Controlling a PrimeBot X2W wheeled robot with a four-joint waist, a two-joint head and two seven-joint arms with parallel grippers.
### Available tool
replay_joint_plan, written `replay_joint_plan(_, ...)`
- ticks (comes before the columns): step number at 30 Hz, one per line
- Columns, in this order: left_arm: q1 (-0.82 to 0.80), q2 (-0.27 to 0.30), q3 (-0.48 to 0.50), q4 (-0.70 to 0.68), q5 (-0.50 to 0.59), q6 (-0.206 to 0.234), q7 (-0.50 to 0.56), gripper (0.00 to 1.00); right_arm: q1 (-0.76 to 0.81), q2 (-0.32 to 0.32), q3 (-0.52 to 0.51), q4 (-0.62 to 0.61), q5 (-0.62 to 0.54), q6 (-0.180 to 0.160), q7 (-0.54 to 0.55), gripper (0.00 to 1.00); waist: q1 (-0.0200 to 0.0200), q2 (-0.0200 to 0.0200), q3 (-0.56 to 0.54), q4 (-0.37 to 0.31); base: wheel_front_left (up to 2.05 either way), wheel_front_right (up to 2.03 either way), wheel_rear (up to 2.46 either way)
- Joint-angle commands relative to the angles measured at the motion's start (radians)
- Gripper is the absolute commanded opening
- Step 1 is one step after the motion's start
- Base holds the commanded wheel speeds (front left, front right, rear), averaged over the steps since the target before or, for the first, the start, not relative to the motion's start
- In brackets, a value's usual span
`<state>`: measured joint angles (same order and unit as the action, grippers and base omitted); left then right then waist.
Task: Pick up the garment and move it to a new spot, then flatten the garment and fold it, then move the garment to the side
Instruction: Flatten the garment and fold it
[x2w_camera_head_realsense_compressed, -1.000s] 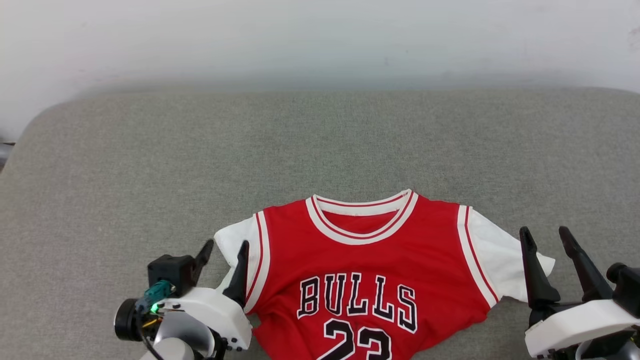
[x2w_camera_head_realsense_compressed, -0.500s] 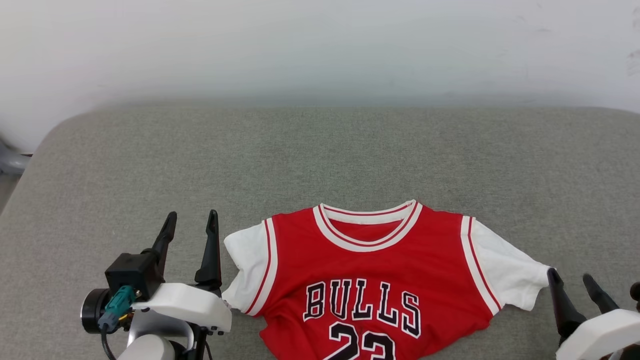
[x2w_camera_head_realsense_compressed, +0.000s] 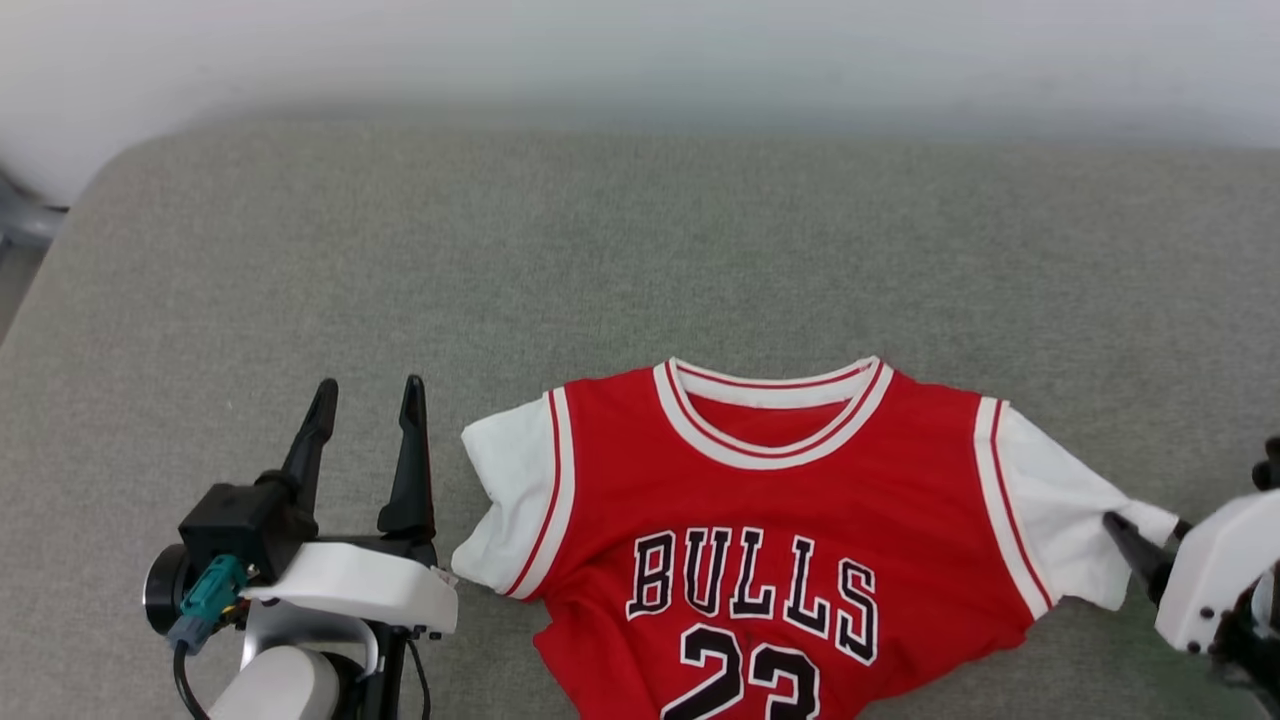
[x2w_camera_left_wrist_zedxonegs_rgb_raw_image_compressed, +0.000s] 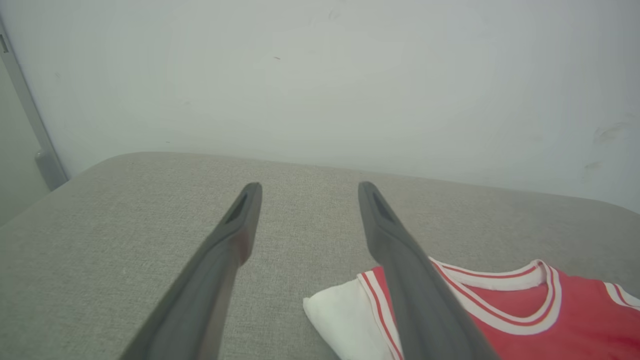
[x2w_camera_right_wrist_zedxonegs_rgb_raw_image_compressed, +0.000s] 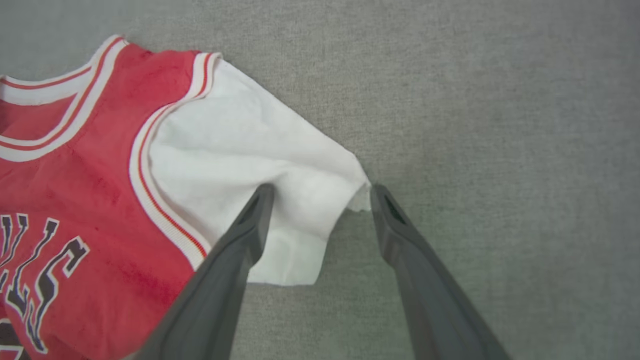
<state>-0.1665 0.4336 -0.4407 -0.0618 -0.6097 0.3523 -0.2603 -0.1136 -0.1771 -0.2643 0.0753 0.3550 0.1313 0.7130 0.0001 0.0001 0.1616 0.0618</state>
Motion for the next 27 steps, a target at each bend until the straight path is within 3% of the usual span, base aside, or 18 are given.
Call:
replay_joint_plan(1, -0.018, -0.006, 0.009, -0.004, 0.008, -0.007, -0.007, 1.0, -0.046, -0.026, 0.019, 0.016, 0.005, -0.001, 0.025, 1.0, -0.0001, -0.0001, 0.052, 0.022, 0.0, 0.0, 0.0)
replay_joint_plan(7, -0.037, -0.026, 0.032, 0.005, 0.02, -0.028, -0.007, 1.0, -0.121, -0.071, 0.075, 0.108, 0.007, -0.001, 0.093, 1.0, -0.0001, -0.0001, 0.109, 0.037, 0.0, 0.0, 0.0)
replay_joint_plan(12, -0.04, -0.042, 0.049, 0.021, 0.028, -0.051, -0.007, 1.0, -0.114, -0.061, 0.119, 0.214, 0.023, -0.001, 0.137, 1.0, -0.0001, -0.0001, 0.124, 0.039, 0.0, 0.0, 0.0)
replay_joint_plan(13, -0.038, -0.044, 0.05, 0.027, 0.026, -0.054, -0.007, 1.0, -0.111, -0.053, 0.124, 0.231, 0.033, -0.001, 0.146, 0.54, -0.0001, -0.0001, 0.125, 0.038, 0.0, 0.0, 0.0)
replay_joint_plan(15, -0.031, -0.052, 0.053, 0.041, 0.007, -0.064, -0.005, 1.0, -0.106, -0.048, 0.136, 0.248, 0.043, -0.001, 0.148, 0.0, -0.0001, -0.0001, 0.125, 0.036, 0.0, 0.0, 0.0)
replay_joint_plan(20, -0.027, -0.031, 0.055, 0.075, -0.037, -0.093, 0.05, 1.0, -0.128, -0.063, 0.138, 0.219, 0.052, -0.001, 0.098, 0.0, -0.0001, -0.0001, 0.107, 0.019, 0.0, 0.0, 0.0)
replay_joint_plan(27, -0.09, 0.059, 0.044, 0.122, -0.189, -0.211, 0.323, 1.0, -0.113, -0.054, 0.112, 0.113, 0.047, -0.001, 0.05, 0.0, -0.0001, -0.0001, 0.066, -0.01, 0.0, 0.0, 0.0)
